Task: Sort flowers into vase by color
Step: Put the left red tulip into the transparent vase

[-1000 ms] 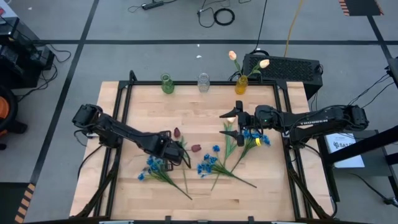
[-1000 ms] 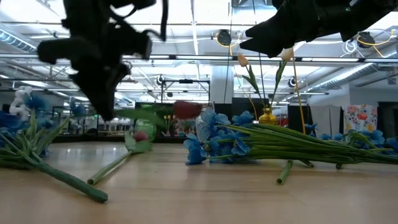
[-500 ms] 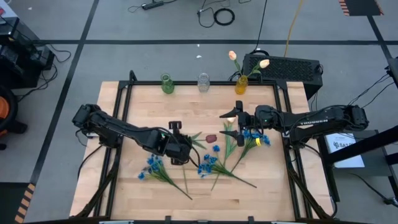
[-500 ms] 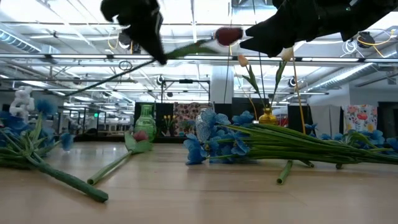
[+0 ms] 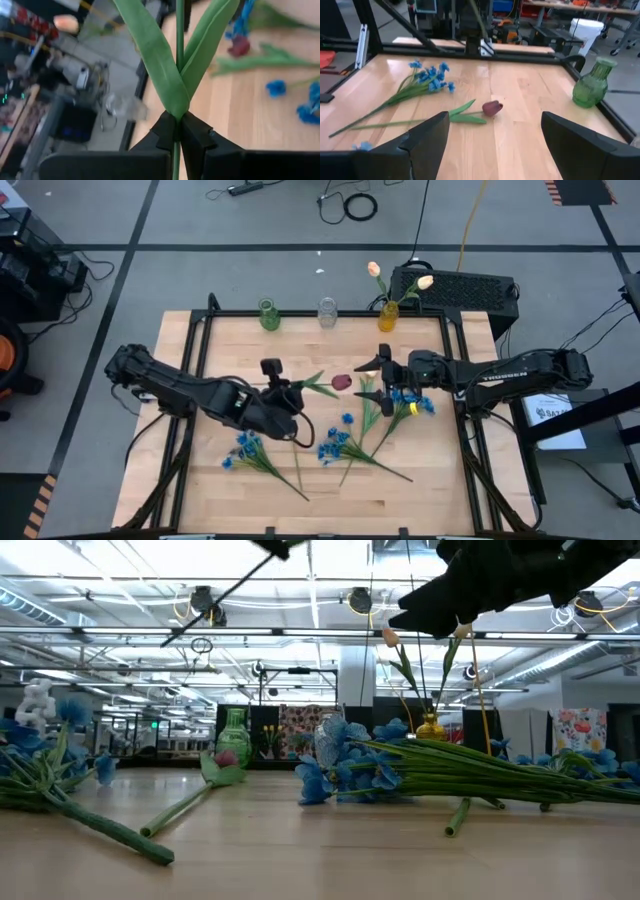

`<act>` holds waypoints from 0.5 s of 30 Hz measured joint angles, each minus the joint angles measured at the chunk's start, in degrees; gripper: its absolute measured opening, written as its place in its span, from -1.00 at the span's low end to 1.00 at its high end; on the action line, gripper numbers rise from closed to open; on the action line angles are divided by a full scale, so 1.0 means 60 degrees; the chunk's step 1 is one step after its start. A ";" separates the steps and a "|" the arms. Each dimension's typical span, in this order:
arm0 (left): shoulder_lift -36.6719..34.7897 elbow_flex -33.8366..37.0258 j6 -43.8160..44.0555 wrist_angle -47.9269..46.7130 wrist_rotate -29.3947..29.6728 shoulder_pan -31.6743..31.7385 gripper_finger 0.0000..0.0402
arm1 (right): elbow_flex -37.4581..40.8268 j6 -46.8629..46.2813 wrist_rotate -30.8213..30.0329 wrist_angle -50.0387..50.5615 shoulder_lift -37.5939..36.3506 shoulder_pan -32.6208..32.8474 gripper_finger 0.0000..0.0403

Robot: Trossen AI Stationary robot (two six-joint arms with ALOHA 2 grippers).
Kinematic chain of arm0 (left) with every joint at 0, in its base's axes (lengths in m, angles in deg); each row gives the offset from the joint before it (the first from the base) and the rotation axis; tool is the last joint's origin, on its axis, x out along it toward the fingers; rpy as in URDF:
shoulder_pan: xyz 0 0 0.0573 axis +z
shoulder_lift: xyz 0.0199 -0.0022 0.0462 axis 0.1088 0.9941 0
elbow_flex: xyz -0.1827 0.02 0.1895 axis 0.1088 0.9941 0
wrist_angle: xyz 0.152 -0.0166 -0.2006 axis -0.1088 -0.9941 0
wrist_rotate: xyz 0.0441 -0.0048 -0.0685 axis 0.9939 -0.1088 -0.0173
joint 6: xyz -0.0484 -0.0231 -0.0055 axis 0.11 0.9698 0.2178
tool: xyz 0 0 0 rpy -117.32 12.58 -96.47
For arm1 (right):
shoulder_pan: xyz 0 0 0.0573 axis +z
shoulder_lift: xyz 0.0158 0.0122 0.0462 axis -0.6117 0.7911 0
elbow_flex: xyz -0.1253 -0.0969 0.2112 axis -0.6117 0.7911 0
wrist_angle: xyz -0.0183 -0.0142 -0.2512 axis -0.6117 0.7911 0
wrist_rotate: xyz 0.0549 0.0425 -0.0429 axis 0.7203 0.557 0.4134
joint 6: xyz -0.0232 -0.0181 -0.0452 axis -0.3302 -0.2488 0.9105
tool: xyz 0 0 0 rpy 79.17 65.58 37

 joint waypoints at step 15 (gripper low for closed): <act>-0.1052 0.0015 -0.5464 0.5206 -0.4028 0.1540 -0.90 | 0.0000 -0.0790 0.0011 0.0471 0.0000 0.0000 0.53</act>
